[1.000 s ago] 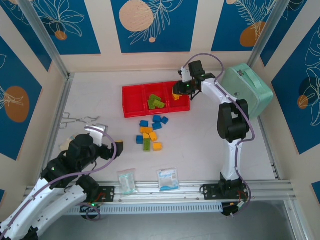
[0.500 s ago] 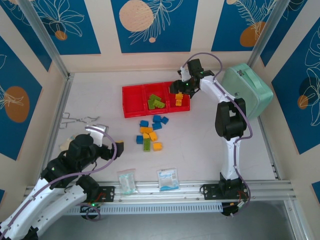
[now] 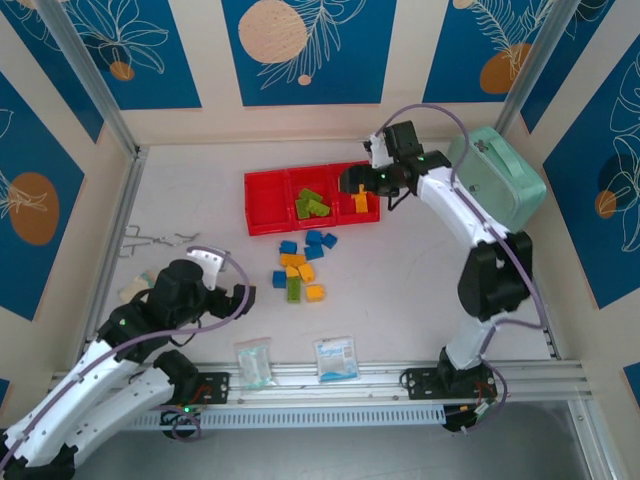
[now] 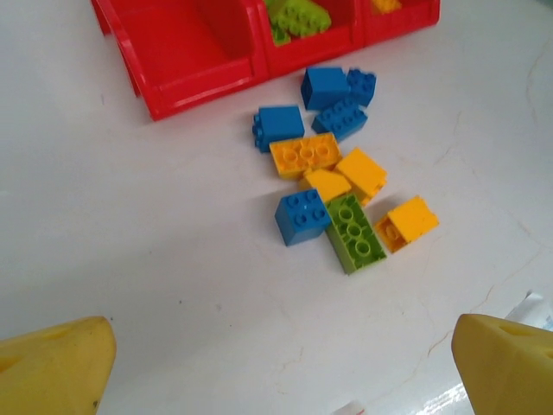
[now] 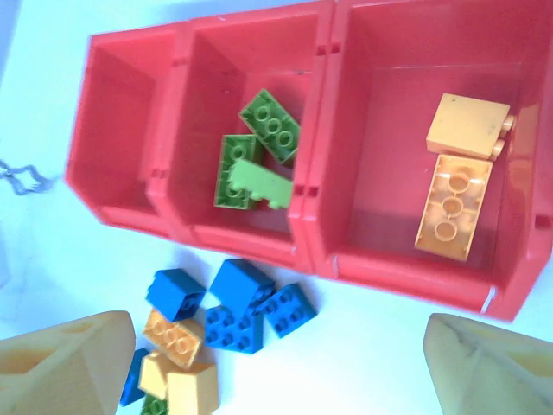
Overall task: Sort the legos into containers by color
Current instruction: Place the lego in the container, then pick up the lego from the bottom-center of the table.
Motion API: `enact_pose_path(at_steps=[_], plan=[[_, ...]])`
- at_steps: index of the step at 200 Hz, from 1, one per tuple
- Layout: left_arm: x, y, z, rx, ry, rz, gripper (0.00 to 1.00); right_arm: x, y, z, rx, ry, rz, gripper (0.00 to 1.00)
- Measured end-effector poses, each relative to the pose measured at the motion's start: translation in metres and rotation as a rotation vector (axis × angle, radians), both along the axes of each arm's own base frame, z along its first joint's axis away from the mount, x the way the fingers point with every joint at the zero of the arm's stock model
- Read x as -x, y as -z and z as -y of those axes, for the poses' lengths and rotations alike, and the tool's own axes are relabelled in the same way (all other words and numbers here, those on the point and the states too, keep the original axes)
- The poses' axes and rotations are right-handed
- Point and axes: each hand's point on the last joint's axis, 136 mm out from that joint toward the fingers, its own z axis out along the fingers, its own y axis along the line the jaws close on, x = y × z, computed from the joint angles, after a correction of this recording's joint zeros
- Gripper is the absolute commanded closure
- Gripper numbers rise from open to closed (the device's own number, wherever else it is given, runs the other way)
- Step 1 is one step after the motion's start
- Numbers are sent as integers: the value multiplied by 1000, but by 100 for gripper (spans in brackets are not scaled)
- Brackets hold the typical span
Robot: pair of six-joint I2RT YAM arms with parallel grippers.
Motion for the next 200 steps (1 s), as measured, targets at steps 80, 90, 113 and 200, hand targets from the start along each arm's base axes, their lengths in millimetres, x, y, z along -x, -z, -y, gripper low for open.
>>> enact_pose_path(at_steps=[80, 90, 113, 200], plan=[[3, 2, 0, 1, 9, -14, 1, 221, 91, -73, 265, -877, 202, 10], [4, 0, -1, 9, 8, -5, 1, 225, 99, -69, 290, -919, 215, 11], [5, -1, -1, 13, 8, -2, 1, 213, 98, -72, 328, -958, 296, 11], [5, -5, -2, 22, 5, 12, 1, 207, 160, -102, 472, -1158, 268, 15]])
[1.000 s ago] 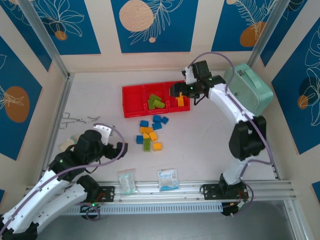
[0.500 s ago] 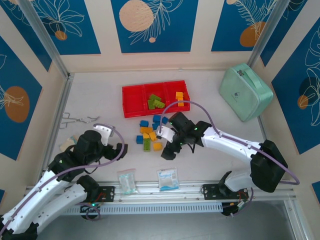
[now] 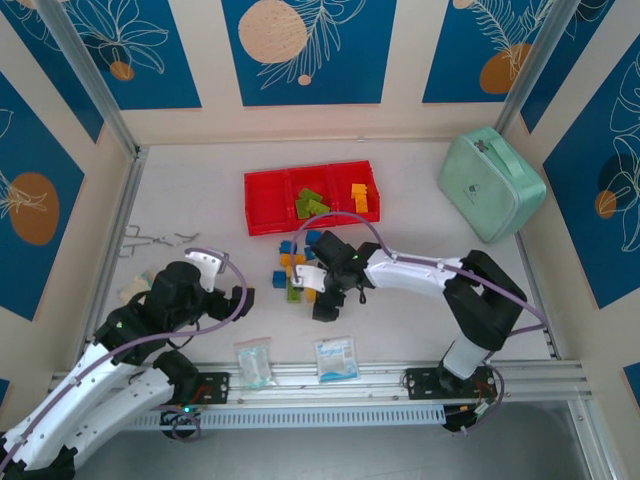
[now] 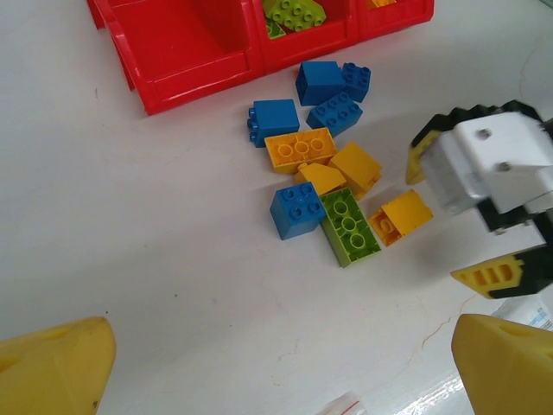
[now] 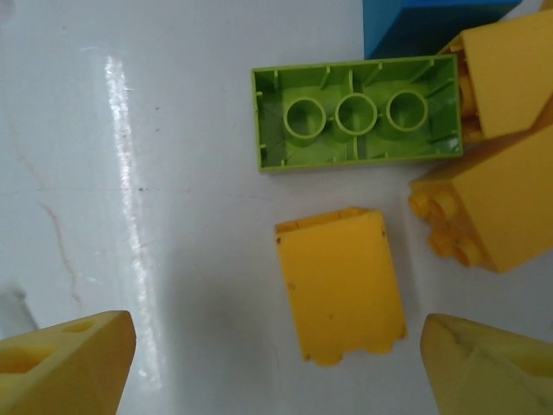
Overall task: Sort the legos into containers by color
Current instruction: Pick up the lego from the bottom-center of the table.
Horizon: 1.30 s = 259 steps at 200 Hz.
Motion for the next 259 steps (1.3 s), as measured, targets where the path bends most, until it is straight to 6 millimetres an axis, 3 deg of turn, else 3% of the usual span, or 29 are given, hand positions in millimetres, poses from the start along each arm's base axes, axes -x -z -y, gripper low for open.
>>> enact_pose_path(at_steps=[47, 140, 165, 230, 259], plan=[[0, -1, 0, 2, 0, 2, 1, -14, 12, -14, 36, -12, 27, 19], [0, -4, -2, 7, -6, 17, 0, -17, 31, -14, 92, -9, 12, 34], [0, -4, -2, 7, -7, 17, 1, -16, 31, -12, 101, -9, 6, 43], [0, -4, -3, 4, -11, 20, 1, -11, 31, -11, 111, -14, -10, 80], [0, -4, -3, 4, -12, 20, 1, -13, 28, -8, 119, -11, -3, 87]])
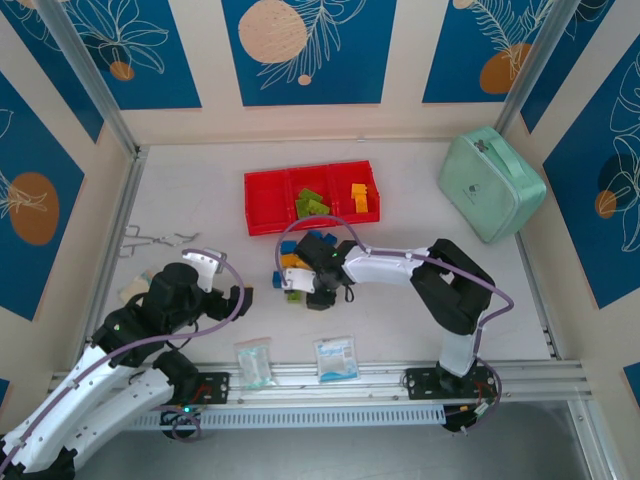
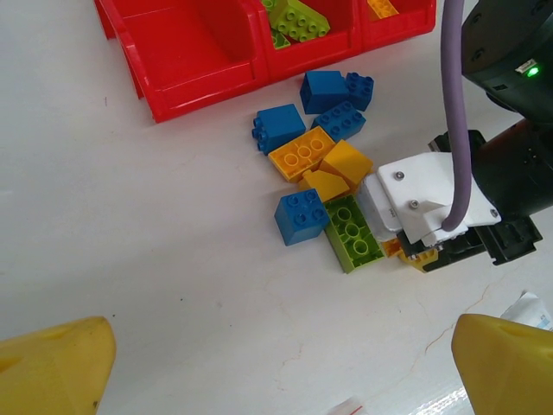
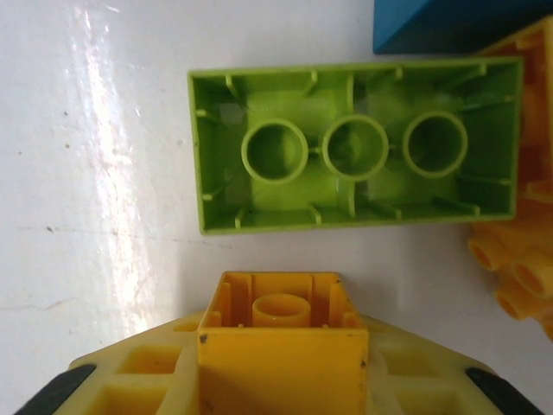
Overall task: Sort the legos into containers by color
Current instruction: Pick up the lego from the bottom-center of the table, then place the lego in the container.
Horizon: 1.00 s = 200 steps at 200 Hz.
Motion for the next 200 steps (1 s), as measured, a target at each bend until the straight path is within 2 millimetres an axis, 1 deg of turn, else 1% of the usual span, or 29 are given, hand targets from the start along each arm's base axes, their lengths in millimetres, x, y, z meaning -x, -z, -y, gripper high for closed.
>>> enact_pose_path(at_steps=[13, 27, 51, 62, 82, 101, 114, 127, 141, 155, 177, 200], plan=[[0, 0, 0, 0, 0, 0, 0, -3, -7, 3, -10, 14, 6, 89], [0, 0, 0, 0, 0, 0, 1, -10, -22, 6, -43, 45, 17, 92], [0, 0, 0, 0, 0, 0, 0, -34, -63, 17, -154, 148, 51, 100], [0, 0, 0, 0, 0, 0, 1, -48, -83, 25, -212, 213, 63, 100], [0, 0, 0, 0, 0, 0, 1, -85, -119, 41, -321, 372, 80, 100], [0, 0, 0, 0, 0, 0, 1, -129, -151, 63, -408, 574, 77, 100], [0, 0, 0, 0, 0, 0, 1, -164, -173, 77, -468, 705, 70, 100], [0, 0, 0, 0, 0, 0, 1, -194, -186, 89, -515, 809, 59, 100], [0, 0, 0, 0, 0, -1, 1, -217, -186, 100, -538, 906, 25, 100], [0, 0, 0, 0, 0, -1, 1, -234, -177, 106, -540, 986, -34, 100], [0, 0, 0, 0, 0, -1, 1, -255, -149, 108, -524, 1086, -137, 100], [0, 0, 0, 0, 1, 0, 1, -264, -120, 108, -497, 1160, -231, 100]])
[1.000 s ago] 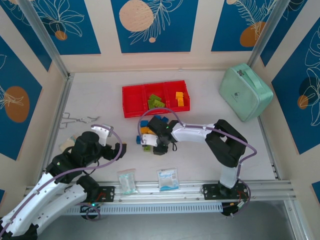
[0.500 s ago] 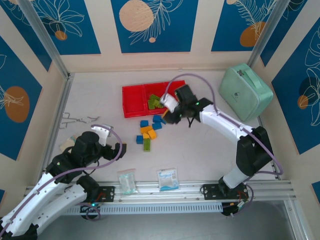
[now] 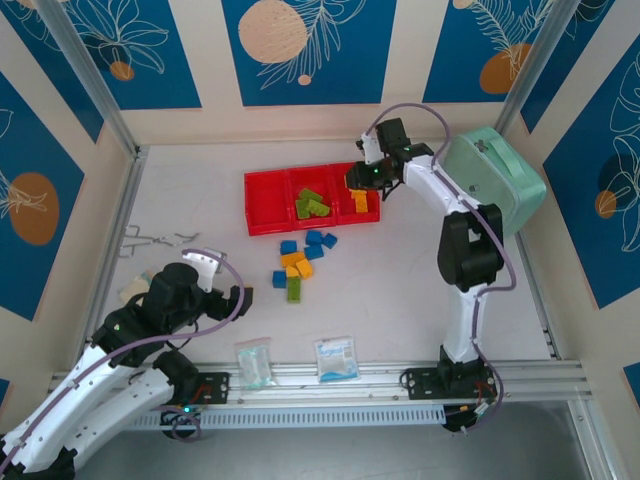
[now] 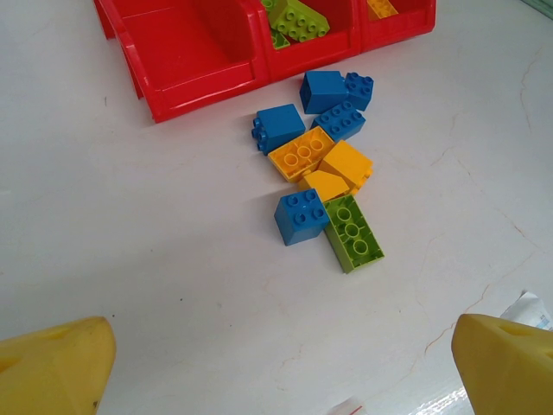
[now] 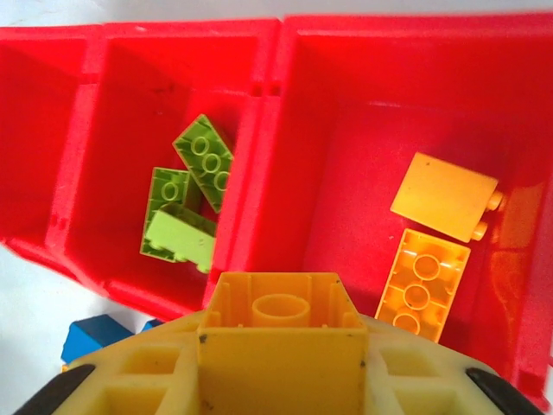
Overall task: Sort the legos into containers by color
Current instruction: Place the lego in the container.
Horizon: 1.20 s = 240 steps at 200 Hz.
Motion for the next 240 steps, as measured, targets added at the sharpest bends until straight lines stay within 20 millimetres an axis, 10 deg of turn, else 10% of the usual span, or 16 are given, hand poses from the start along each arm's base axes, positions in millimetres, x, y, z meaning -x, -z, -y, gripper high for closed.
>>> enact_pose_path(at_steps=[75, 144, 168, 240], plan=[[0, 0, 0, 0, 1, 0, 1, -25, 17, -10, -60, 34, -77, 84], [0, 0, 0, 0, 2, -1, 1, -24, 27, -9, -53, 42, -112, 47], [0, 0, 1, -1, 3, -1, 1, -23, 28, -8, -46, 55, -123, 0], [-2, 7, 2, -21, 3, -26, 1, 10, -11, 2, -28, 86, -83, 1]])
